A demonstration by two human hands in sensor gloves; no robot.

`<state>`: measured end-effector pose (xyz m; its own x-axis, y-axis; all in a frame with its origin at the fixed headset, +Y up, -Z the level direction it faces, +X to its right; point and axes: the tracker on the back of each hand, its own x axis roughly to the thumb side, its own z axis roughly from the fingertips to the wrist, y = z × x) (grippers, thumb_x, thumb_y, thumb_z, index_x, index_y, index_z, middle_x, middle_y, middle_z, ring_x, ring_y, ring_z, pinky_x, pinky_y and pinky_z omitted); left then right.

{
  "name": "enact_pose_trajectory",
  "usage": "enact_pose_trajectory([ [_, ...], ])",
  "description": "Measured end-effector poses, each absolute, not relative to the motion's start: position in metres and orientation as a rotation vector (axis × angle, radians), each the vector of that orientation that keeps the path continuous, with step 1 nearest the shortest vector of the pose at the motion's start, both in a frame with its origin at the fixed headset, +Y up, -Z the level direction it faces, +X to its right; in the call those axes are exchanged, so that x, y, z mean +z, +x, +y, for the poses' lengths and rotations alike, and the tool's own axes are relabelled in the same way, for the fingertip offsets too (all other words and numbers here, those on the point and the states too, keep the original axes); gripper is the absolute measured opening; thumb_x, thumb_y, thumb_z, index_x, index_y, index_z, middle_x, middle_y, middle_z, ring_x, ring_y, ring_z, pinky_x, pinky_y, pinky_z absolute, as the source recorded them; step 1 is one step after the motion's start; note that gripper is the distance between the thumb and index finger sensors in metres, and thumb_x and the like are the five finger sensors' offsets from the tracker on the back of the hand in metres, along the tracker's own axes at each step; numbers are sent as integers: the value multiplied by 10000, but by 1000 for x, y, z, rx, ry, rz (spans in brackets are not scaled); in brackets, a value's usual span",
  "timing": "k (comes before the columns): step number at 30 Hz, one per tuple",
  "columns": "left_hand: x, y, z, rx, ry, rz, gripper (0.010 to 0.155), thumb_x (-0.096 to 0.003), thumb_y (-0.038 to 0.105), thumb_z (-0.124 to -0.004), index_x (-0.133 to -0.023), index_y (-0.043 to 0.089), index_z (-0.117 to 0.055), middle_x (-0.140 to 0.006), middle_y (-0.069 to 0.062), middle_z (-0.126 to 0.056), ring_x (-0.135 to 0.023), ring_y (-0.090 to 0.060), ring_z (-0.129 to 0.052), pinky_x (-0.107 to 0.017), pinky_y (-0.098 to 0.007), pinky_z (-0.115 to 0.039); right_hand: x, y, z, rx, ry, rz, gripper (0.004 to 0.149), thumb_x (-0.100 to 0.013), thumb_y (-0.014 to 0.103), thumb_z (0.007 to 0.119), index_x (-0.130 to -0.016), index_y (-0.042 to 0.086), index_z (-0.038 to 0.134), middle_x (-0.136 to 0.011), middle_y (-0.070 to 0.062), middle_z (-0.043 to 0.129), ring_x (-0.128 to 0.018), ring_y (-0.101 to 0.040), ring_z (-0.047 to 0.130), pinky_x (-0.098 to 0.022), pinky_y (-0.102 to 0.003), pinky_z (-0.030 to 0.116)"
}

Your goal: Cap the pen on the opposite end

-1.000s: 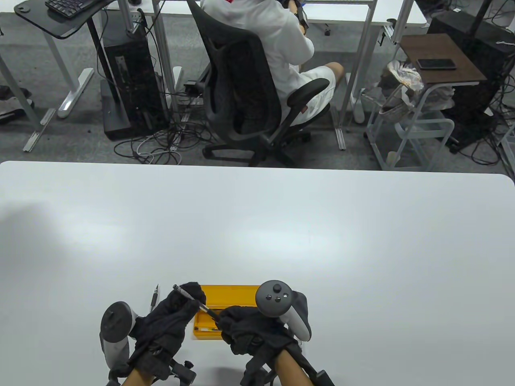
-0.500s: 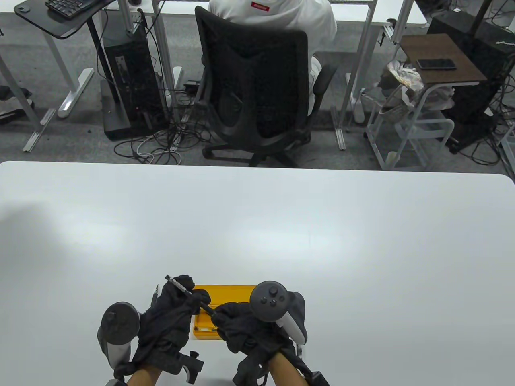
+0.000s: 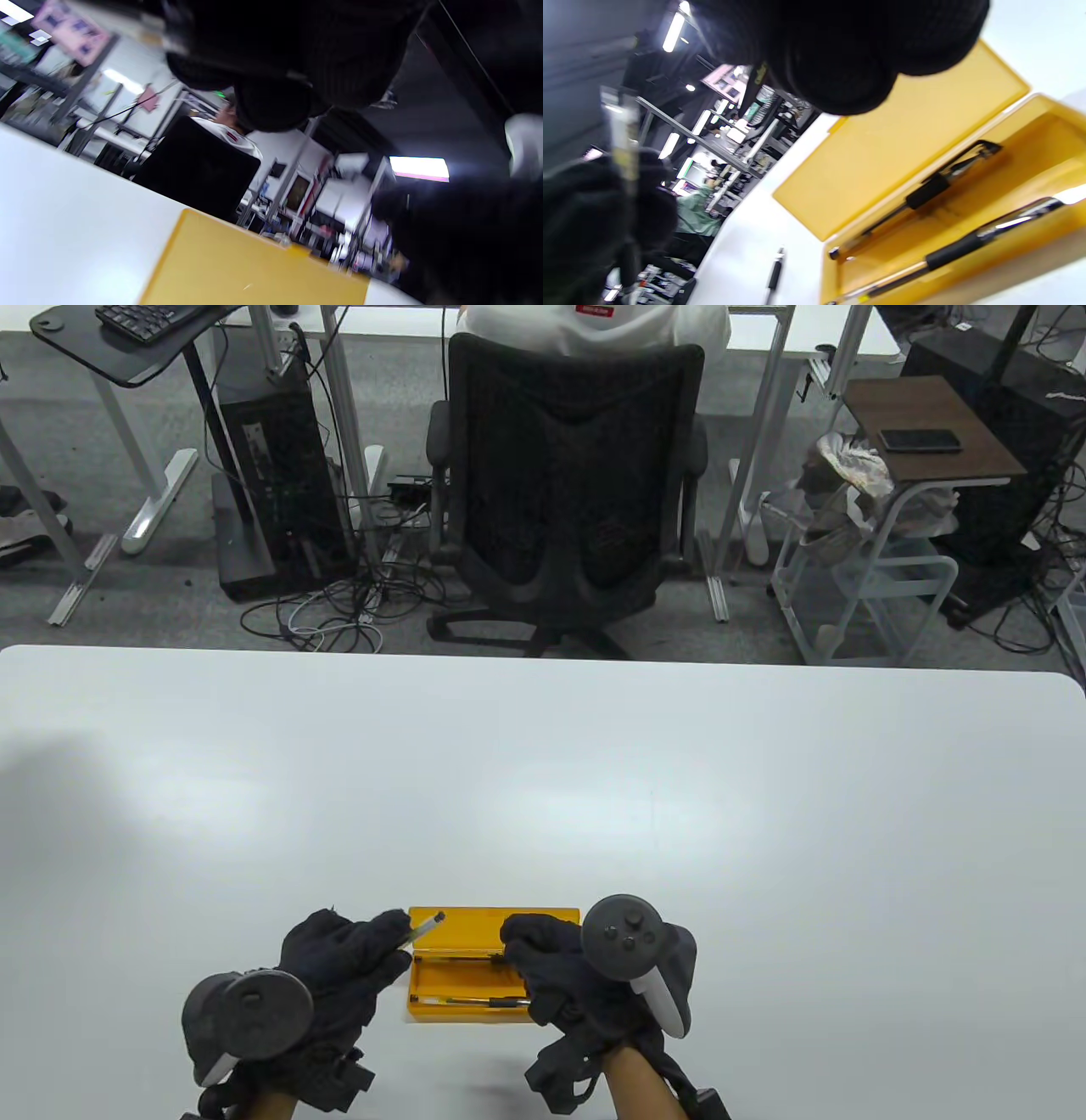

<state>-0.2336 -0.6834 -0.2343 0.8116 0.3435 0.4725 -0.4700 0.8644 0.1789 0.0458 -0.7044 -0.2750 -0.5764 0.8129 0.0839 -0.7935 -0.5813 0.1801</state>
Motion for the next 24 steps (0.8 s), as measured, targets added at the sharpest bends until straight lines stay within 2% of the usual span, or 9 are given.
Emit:
enact_pose_trajectory([
  [2,-232,-224,-684,348,294,-489,466,-492,319,-852,-932,164,-852,-782,-98,-983,-700,-332,-844,-713,-661,-508,-275,44,-707,2100,234,167,432,-436,265,748,-844,181,862,-727,-106,961,-461,-221,1013,-333,-383,860],
  [6,-231,-217,-686,372,276,-511,462,-494,311,-849,-934,171,-852,-790,-101,-975,-711,-339,-833,-718,-669,-491,-274,37,-709,2013,298,252,424,-442,256,750,-845,187,862,-753,-119,957,-453,-220,1014,-328,-376,860],
  [9,-230,-216,-687,362,278,-514,463,-496,318,-847,-935,170,-850,-783,-103,-977,-703,-337,-837,-716,-669,-495,-274,36,-709,1989,310,238,426,-451,273,750,-855,187,852,-750,-115,949,-450,-211,1011,-331,-374,860],
  [11,-230,-217,-687,381,272,-517,461,-497,318,-849,-933,168,-852,-780,-109,-977,-701,-341,-836,-715,-672,-493,-274,36,-710,1971,322,270,430,-447,291,785,-859,185,849,-748,-115,946,-459,-209,1008,-338,-373,859],
  [17,-227,-204,-685,240,293,-560,454,-496,298,-832,-918,134,-859,-755,-118,-994,-677,-345,-850,-707,-675,-502,-269,28,-706,2151,300,173,446,-413,289,806,-829,145,879,-634,-122,1014,-345,-146,1046,-260,-311,900],
  [19,-226,-202,-684,206,309,-564,456,-492,287,-822,-918,129,-857,-758,-123,-991,-683,-352,-843,-708,-677,-493,-269,26,-705,2207,256,206,472,-405,353,825,-800,106,904,-523,-114,1041,-248,-135,1042,-189,-307,893],
  [20,-225,-200,-684,180,305,-578,454,-491,283,-822,-916,131,-859,-761,-123,-991,-688,-353,-840,-708,-678,-490,-269,24,-705,2281,245,252,488,-405,401,809,-770,97,918,-467,-90,1040,-218,-125,1028,-173,-308,884],
  [22,-224,-196,-685,113,314,-589,452,-488,282,-814,-915,140,-859,-767,-112,-994,-702,-350,-842,-711,-679,-486,-268,21,-704,2352,300,278,487,-409,409,771,-753,100,926,-412,-62,1029,-170,-102,989,-156,-311,868],
  [24,-223,-196,-684,148,313,-595,454,-486,279,-814,-915,139,-861,-764,-116,-998,-701,-351,-844,-714,-682,-480,-267,20,-703,2347,358,305,488,-425,398,733,-772,106,914,-405,-45,1008,-164,-97,966,-164,-321,854],
])
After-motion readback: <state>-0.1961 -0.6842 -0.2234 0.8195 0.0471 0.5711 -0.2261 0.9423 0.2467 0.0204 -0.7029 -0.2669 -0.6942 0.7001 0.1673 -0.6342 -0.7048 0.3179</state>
